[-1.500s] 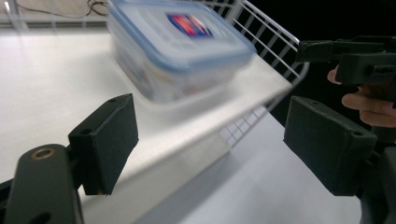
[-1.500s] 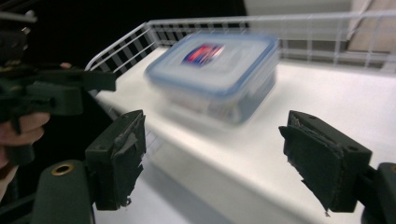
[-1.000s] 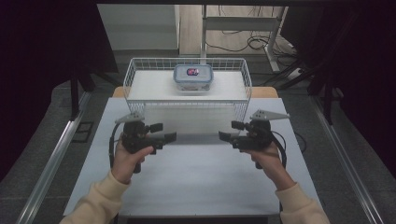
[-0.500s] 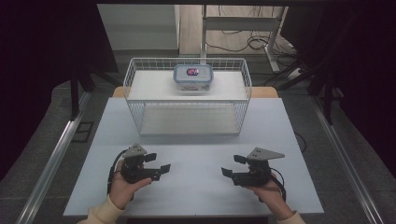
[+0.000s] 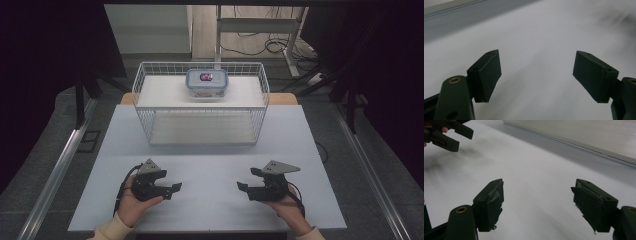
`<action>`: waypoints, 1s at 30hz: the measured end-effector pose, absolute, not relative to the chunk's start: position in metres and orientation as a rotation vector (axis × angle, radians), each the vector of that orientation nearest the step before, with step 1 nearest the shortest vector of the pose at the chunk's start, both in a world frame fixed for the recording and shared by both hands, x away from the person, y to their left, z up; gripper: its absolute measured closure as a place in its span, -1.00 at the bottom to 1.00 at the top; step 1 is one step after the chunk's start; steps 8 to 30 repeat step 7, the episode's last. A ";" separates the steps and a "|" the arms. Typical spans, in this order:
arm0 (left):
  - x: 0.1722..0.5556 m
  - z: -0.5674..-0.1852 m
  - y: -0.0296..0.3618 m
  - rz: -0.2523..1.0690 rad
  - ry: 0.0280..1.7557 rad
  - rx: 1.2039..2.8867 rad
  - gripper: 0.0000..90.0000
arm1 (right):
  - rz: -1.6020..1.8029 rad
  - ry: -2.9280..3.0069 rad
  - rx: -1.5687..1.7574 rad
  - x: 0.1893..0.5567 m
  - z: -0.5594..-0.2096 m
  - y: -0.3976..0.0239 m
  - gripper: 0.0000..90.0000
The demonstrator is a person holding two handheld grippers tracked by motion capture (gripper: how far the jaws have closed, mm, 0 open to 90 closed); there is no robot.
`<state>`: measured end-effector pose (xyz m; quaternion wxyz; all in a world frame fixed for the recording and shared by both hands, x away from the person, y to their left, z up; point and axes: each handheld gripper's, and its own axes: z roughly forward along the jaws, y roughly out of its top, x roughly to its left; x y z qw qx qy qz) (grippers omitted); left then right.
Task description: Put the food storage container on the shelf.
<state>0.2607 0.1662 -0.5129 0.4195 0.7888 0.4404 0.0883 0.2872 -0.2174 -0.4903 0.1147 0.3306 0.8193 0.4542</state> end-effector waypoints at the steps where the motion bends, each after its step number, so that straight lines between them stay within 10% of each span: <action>1: 0.260 -0.512 0.166 0.229 1.098 1.971 -0.51 | 1.330 2.402 0.968 0.287 -0.490 -0.217 -0.47; 30: 0.261 -0.512 0.168 0.225 1.100 1.966 -0.51 | 1.325 2.380 0.974 0.289 -0.491 -0.220 -0.51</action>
